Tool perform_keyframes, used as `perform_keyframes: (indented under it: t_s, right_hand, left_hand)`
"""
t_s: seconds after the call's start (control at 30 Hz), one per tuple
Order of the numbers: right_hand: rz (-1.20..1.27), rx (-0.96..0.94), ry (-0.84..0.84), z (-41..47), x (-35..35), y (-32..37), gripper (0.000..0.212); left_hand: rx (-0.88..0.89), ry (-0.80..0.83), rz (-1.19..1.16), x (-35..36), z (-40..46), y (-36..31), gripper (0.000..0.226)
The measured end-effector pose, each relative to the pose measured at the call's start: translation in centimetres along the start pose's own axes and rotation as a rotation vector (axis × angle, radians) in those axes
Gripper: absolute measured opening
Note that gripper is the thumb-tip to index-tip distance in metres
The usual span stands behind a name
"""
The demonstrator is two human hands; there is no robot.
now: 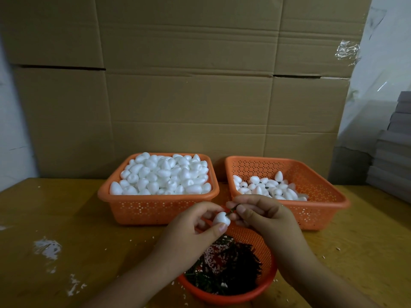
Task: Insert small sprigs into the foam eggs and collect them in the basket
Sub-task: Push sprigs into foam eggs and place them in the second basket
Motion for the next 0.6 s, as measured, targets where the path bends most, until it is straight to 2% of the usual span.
perform_keyframes:
  t_s: [0.17,0.33,0.47,0.6]
  right_hand:
    - [-0.102,-0.014,0.041,0.02,0.32,-0.09,0.017]
    - [-0.132,-0.051,0.013,-0.08,0.43,-0.28,0.020]
    - [-0.135,-0.069,0.001,-0.13,0.38,-0.14,0.009]
    - [-0.200,-0.089,-0.001,-0.28,0.52,0.02,0.007]
  left_hand:
    - [0.000,-0.006,-0.018,-0.04,0.00,-0.11,0.038]
    - [-0.002,-0.015,-0.015,-0.10,-0.08,-0.29,0.033]
    - [-0.008,-0.046,0.011,-0.20,-0.18,-0.33,0.037]
    - [-0.008,-0.053,0.011,-0.28,-0.23,-0.45,0.032]
Point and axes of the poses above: each hand's wrist, its own z-axis towards the middle knuckle, its own x-axis out of the palm, y = z × x, the point moved 4 cm from there along z, towards the middle knuckle, and after that the axes turned 7 degrees about z, right-handed, at the moved point
